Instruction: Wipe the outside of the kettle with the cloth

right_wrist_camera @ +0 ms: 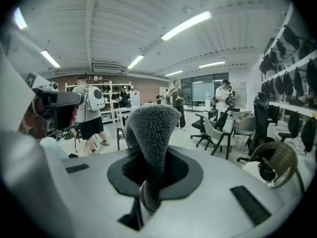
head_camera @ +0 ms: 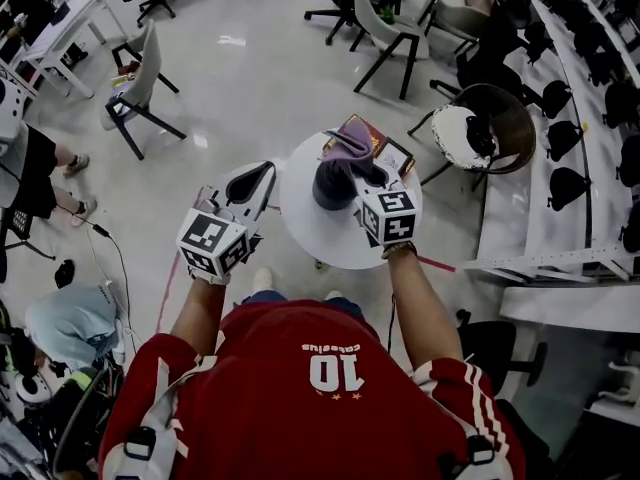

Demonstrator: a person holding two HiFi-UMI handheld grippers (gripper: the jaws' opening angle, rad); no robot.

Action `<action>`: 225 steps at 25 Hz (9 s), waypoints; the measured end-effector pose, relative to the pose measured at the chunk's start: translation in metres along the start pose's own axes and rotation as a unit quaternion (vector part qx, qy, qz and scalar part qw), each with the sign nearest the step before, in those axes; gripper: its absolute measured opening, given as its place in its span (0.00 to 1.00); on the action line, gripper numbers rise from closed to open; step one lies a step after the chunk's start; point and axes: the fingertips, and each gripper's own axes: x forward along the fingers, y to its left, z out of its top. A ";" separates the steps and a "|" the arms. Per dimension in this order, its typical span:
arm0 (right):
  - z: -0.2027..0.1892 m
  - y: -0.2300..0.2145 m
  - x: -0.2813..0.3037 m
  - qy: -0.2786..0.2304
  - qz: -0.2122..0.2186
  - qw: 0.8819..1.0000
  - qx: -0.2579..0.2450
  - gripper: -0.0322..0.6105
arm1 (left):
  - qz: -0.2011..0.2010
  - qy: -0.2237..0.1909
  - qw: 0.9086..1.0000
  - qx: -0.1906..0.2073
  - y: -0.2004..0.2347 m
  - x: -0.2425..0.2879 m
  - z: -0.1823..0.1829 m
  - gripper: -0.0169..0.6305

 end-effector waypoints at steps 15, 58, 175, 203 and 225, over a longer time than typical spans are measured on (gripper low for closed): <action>-0.044 -0.075 0.016 0.007 -0.021 0.999 0.033 0.13 | 0.019 0.018 1.000 -0.012 -0.003 0.022 -0.015 0.04; -0.122 0.015 -0.014 0.061 0.037 0.995 0.070 0.13 | -0.045 0.033 0.998 -0.020 -0.010 0.020 -0.021 0.04; -0.180 -0.058 0.015 0.168 0.193 0.962 -0.099 0.13 | 0.075 0.045 0.995 -0.042 -0.030 0.063 -0.050 0.04; -0.192 0.052 0.030 0.151 0.024 0.988 -0.011 0.13 | -0.029 0.057 0.997 -0.045 0.050 0.015 -0.044 0.04; -0.143 0.096 0.099 0.115 -0.079 0.989 0.047 0.13 | -0.066 0.058 0.995 -0.053 0.137 -0.031 -0.046 0.04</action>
